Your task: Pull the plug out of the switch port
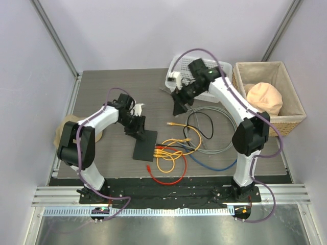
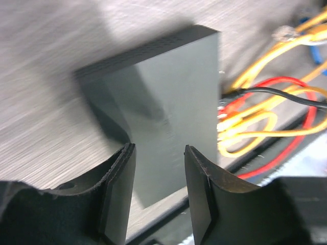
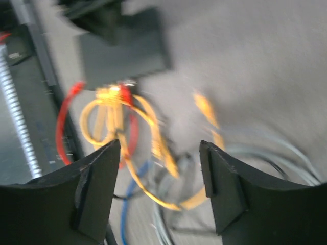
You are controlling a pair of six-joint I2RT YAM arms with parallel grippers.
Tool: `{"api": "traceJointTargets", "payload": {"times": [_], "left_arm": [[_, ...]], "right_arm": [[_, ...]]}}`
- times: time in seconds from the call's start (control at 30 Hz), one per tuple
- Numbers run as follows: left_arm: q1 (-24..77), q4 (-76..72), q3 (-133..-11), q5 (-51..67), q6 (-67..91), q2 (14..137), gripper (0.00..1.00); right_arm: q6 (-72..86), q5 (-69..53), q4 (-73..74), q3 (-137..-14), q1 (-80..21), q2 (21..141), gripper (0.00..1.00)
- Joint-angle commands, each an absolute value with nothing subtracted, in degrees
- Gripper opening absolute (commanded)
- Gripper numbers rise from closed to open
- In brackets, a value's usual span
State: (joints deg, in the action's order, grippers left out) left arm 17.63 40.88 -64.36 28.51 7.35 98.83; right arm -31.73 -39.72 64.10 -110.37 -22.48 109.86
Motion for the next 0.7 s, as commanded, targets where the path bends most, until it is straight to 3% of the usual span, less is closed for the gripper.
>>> {"api": "traceJointTargets", "payload": {"times": [0.0, 0.17, 0.53, 0.67], "left_arm": [[17.5, 42.5, -63.6, 17.6, 3.1, 92.6, 0.48], [17.5, 40.1, -59.3, 18.1, 4.0, 91.4, 0.49], [17.5, 38.8, -60.1, 18.5, 6.2, 98.3, 0.48], [17.5, 38.3, -59.7, 16.6, 6.8, 101.2, 0.24]], "right_arm": [[-29.2, -48.1, 62.9, -106.2, -30.5, 113.4, 0.67], [-26.4, -50.4, 62.2, -107.4, -32.5, 124.2, 0.62], [-23.0, -50.9, 59.7, -105.1, -34.2, 130.0, 0.64], [-18.8, -50.9, 55.9, -102.9, -34.4, 130.8, 0.68]]}}
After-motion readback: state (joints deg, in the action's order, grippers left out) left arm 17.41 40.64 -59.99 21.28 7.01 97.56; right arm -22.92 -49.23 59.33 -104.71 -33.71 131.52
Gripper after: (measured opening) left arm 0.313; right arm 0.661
